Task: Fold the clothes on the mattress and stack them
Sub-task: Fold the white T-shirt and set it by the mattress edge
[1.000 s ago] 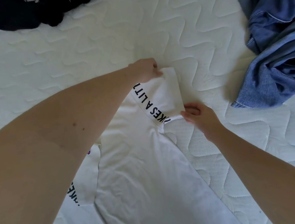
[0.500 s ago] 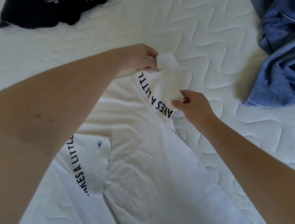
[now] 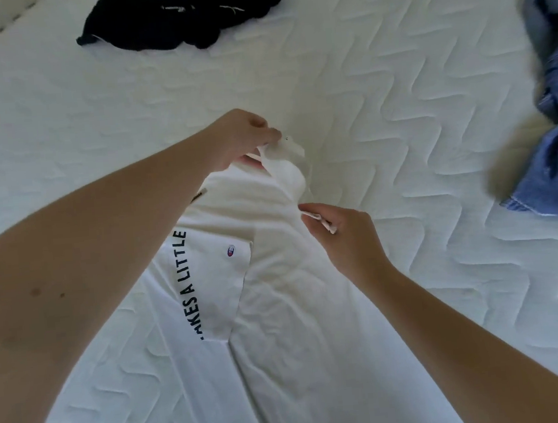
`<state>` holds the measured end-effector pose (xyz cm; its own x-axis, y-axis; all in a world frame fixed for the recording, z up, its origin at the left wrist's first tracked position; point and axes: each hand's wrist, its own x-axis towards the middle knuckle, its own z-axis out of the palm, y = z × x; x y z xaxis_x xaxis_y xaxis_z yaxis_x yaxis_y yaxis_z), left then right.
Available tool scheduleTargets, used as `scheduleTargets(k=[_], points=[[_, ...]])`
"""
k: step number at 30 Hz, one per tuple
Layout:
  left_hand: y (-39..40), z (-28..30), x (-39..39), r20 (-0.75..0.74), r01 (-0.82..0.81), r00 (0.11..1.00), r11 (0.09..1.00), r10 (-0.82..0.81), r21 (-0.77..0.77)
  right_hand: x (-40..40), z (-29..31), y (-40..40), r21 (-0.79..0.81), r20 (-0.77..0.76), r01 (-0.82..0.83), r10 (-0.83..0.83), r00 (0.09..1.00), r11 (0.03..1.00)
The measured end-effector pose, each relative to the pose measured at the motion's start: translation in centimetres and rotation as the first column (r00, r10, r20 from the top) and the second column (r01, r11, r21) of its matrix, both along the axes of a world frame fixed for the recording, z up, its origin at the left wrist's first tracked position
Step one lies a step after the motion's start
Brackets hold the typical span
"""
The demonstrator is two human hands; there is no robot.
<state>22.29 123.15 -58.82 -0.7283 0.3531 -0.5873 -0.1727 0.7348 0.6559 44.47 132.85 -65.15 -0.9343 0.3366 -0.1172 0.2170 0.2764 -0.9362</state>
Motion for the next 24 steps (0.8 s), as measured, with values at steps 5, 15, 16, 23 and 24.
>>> scheduleTargets(k=[5,15,16,23,24], points=[[-6.6,0.2,2.2,-0.077,0.019,0.997,1.0,-0.018,0.017,0.8,0.6,-5.0,0.158,-0.027,-0.063,0.068,0.997,0.985],[-16.5,-5.7,6.2,-0.163,-0.291,0.948,0.952,0.273,-0.097,2.3,-3.9,-9.8,0.291,0.238,-0.461,0.403,0.883,0.838],[-16.9,-6.4,6.6,-0.147,-0.311,0.944,0.943,0.294,-0.114,3.0,-4.6,-9.6,0.336,0.27,-0.474,0.399,0.876,0.814],[-17.9,-9.4,8.6,-0.139,-0.413,0.907,0.905,0.398,-0.103,7.8,-8.3,-7.9,0.522,0.486,-0.591,0.355,0.799,0.615],[-17.8,-9.7,9.0,-0.134,-0.423,0.902,0.901,0.409,-0.096,8.3,-8.3,-7.9,0.55,0.479,-0.584,0.348,0.806,0.597]])
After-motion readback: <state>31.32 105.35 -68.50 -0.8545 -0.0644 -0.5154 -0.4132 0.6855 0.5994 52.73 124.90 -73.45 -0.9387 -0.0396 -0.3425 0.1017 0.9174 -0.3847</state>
